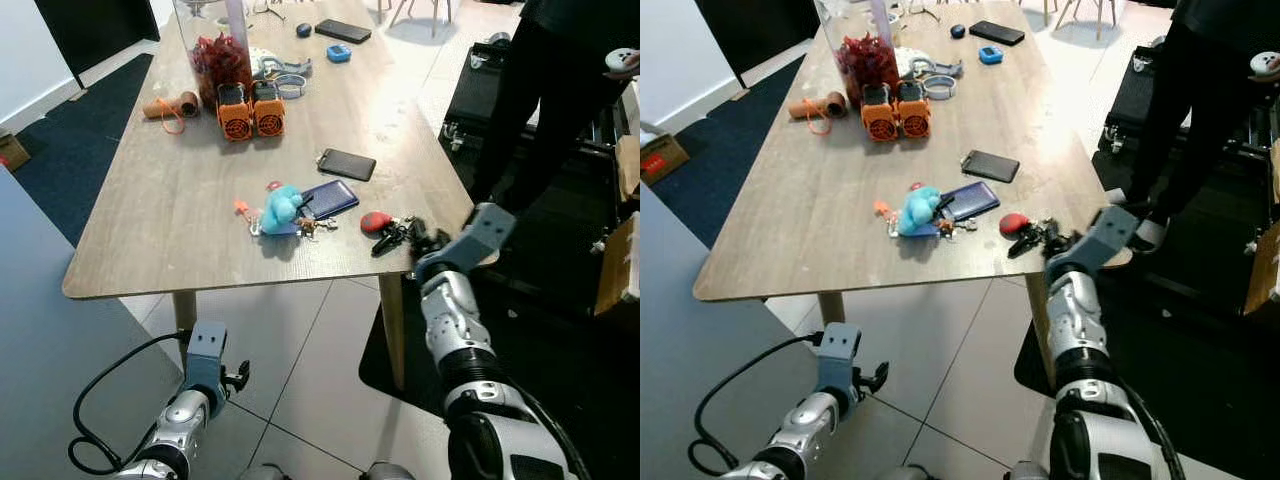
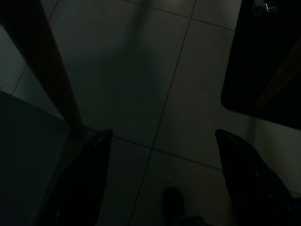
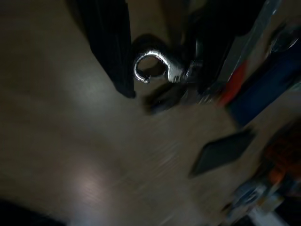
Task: Hang keys on a hook
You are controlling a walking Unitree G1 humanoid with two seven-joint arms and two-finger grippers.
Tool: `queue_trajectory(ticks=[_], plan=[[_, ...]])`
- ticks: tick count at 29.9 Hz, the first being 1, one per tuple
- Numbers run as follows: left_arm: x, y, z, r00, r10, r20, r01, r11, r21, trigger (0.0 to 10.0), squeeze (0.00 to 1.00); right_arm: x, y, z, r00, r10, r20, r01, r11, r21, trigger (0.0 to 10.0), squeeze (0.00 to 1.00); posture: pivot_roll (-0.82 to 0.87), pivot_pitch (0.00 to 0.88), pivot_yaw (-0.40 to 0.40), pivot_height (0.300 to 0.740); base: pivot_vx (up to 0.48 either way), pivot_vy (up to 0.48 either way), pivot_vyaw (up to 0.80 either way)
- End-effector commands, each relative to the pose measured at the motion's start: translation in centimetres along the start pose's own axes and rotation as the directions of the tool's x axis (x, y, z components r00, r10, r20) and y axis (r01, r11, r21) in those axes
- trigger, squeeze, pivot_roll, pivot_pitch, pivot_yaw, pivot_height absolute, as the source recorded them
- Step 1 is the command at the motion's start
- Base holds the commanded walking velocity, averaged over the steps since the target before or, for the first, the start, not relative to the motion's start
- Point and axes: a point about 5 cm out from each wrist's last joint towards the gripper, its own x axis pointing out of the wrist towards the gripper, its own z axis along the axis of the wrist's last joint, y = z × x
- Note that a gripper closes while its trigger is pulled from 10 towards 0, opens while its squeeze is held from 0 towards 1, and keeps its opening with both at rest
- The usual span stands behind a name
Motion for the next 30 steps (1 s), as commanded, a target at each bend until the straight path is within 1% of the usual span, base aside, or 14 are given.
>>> queue_trajectory(ticks=[1, 5, 7, 12, 17, 18, 20, 23, 27, 28, 30], plan=[[-0.4, 0.7, -0.7, 1.000, 0.014, -0.026, -0.014, 1.000, 0.017, 10.0, 0.00, -0.5, 0.4, -1.5, 0.996, 0.042, -0.076, -0.043, 0.999, -0.016, 10.0, 0.00, 0.03, 0.107, 0.023, 0.740, 0.000, 0.000, 0.00], [-0.4, 0.7, -0.7, 1.000, 0.014, -0.027, -0.014, 1.000, 0.017, 10.0, 0.00, -0.8, 0.6, -1.9, 0.992, 0.075, -0.098, -0.079, 0.996, -0.033, 10.0, 0.00, 0.02, 0.105, 0.023, 0.740, 0.000, 0.000, 0.00], [-0.5, 0.7, -0.8, 0.999, 0.012, -0.029, -0.012, 1.000, 0.016, 10.0, 0.00, -1.3, 0.5, -2.1, 0.987, 0.107, -0.121, -0.115, 0.991, -0.061, 10.0, 0.00, 0.02, 0.101, 0.025, 0.740, 0.000, 0.000, 0.00], [-0.5, 0.6, -0.9, 0.999, 0.009, -0.031, -0.009, 1.000, 0.018, 10.0, 0.00, -1.5, 0.2, -2.2, 0.986, 0.111, -0.128, -0.120, 0.990, -0.068, 10.0, 0.00, 0.02, 0.097, 0.025, 0.740, 0.000, 0.000, 0.00], [-0.5, 0.6, -0.9, 0.999, 0.009, -0.032, -0.008, 1.000, 0.018, 10.0, 0.00, -2.3, 0.5, -3.2, 0.970, 0.147, -0.195, -0.159, 0.986, -0.049, 10.0, 0.00, 0.02, 0.092, 0.024, 0.740, 0.000, 0.000, 0.00], [-0.5, 0.6, -0.9, 0.999, 0.009, -0.032, -0.008, 1.000, 0.018, 10.0, 0.00, -2.3, 0.5, -3.2, 0.970, 0.147, -0.195, -0.159, 0.986, -0.049, 10.0, 0.00, 0.02, 0.092, 0.024, 0.740, 0.000, 0.000, 0.00], [-0.5, 0.6, -0.8, 0.999, 0.010, -0.031, -0.009, 1.000, 0.018, 10.0, 0.00, -2.7, 0.8, -3.8, 0.955, 0.169, -0.242, -0.184, 0.982, -0.039, 10.0, 0.00, 0.02, 0.092, 0.024, 0.740, 0.000, 0.000, 0.00], [-0.4, 0.6, -0.8, 0.999, 0.011, -0.031, -0.011, 1.000, 0.017, 10.0, 0.00, -2.8, 0.9, -4.1, 0.951, 0.165, -0.262, -0.176, 0.984, -0.019, 10.0, 0.00, 0.02, 0.092, 0.024, 0.740, 0.000, 0.000, 0.00], [-0.4, 0.6, -0.8, 0.999, 0.011, -0.029, -0.011, 1.000, 0.015, 10.0, 0.00, -2.7, 1.1, -3.9, 0.950, 0.164, -0.265, -0.170, 0.985, 0.001, 10.0, 0.00, 0.02, 0.099, 0.024, 0.740, 0.000, 0.000, 0.00], [-0.4, 0.6, -0.8, 1.000, 0.012, -0.029, -0.012, 1.000, 0.012, 10.0, 0.00, -2.5, 1.4, -3.3, 0.953, 0.171, -0.250, -0.174, 0.985, 0.007, 10.0, 0.00, 0.02, 0.103, 0.024, 0.740, 0.000, 0.000, 0.00], [-0.4, 0.6, -0.8, 0.999, 0.012, -0.029, -0.012, 1.000, 0.012, 10.0, 0.00, -2.4, 1.5, -2.9, 0.957, 0.171, -0.236, -0.175, 0.985, 0.003, 10.0, 0.00, 0.02, 0.103, 0.024, 0.740, 0.000, 0.000, 0.00]])
